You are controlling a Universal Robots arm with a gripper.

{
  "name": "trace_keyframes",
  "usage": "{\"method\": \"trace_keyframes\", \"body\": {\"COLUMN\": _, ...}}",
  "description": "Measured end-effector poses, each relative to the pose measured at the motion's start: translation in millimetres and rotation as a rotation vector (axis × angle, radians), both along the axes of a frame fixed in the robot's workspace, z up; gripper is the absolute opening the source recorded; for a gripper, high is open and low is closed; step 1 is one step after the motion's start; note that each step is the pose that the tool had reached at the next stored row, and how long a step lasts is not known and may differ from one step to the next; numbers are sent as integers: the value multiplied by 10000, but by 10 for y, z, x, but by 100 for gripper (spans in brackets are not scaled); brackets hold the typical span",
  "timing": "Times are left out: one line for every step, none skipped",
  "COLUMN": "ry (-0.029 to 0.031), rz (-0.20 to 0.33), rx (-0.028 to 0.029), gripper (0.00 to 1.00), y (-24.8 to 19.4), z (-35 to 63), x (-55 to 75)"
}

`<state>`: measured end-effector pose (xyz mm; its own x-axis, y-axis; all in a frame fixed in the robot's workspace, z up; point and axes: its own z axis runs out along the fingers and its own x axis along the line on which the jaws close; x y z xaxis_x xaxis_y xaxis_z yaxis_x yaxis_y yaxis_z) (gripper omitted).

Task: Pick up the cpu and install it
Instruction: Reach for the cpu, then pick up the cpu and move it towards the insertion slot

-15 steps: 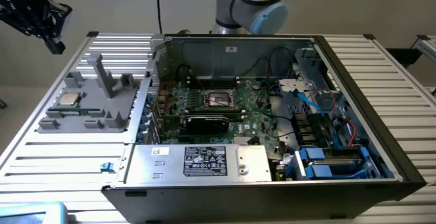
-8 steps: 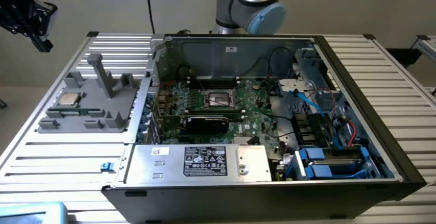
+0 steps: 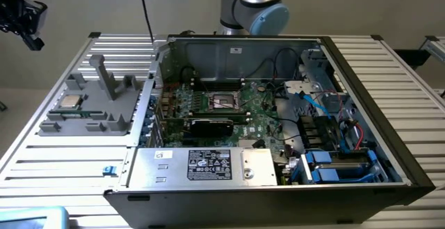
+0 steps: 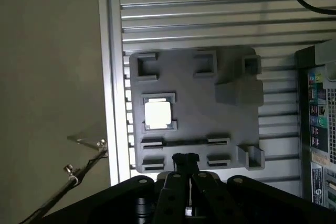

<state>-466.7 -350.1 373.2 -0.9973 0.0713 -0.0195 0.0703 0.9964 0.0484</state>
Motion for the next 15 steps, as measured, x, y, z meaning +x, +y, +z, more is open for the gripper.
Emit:
{"method": "trace_keyframes", "body": {"ry": 0, "rz": 2, "rx": 0, "gripper": 11, "y": 29, "z": -6, "x": -32}}
{"method": "trace_keyframes", "body": {"ry": 0, "rz": 2, "rx": 0, "gripper": 11, "y": 62, "z": -10, "x": -50}}
{"method": "trace_keyframes", "body": {"ry": -1, "rz": 1, "rx": 0, "gripper": 11, "y": 98, "z": -15, "x": -62}}
{"method": "trace_keyframes", "body": {"ry": -1, "rz": 1, "rx": 1, "gripper": 11, "y": 135, "z": -20, "x": -74}}
{"method": "trace_keyframes", "body": {"ry": -1, "rz": 1, "rx": 1, "gripper": 11, "y": 166, "z": -25, "x": -88}}
{"method": "trace_keyframes", "body": {"ry": 0, "rz": 1, "rx": 0, "gripper": 11, "y": 188, "z": -29, "x": -111}}
{"method": "trace_keyframes", "body": {"ry": 0, "rz": 2, "rx": 0, "gripper": 11, "y": 197, "z": -32, "x": -131}}
{"method": "trace_keyframes", "body": {"ry": -1, "rz": 1, "rx": 1, "gripper": 11, "y": 200, "z": -35, "x": -143}}
{"method": "trace_keyframes", "body": {"ry": 0, "rz": 2, "rx": 1, "gripper": 11, "y": 199, "z": -35, "x": -145}}
{"method": "trace_keyframes", "body": {"ry": 1, "rz": 2, "rx": 0, "gripper": 11, "y": 200, "z": -35, "x": -145}}
{"method": "trace_keyframes", "body": {"ry": 1, "rz": 3, "rx": 0, "gripper": 11, "y": 200, "z": -35, "x": -145}}
{"method": "trace_keyframes", "body": {"ry": 1, "rz": 2, "rx": 0, "gripper": 11, "y": 200, "z": -35, "x": -146}}
{"method": "trace_keyframes", "body": {"ry": 1, "rz": 1, "rx": 1, "gripper": 11, "y": 200, "z": -35, "x": -146}}
{"method": "trace_keyframes", "body": {"ry": 1, "rz": 1, "rx": 0, "gripper": 11, "y": 200, "z": -35, "x": -146}}
{"method": "trace_keyframes", "body": {"ry": 1, "rz": 1, "rx": 0, "gripper": 11, "y": 200, "z": -35, "x": -146}}
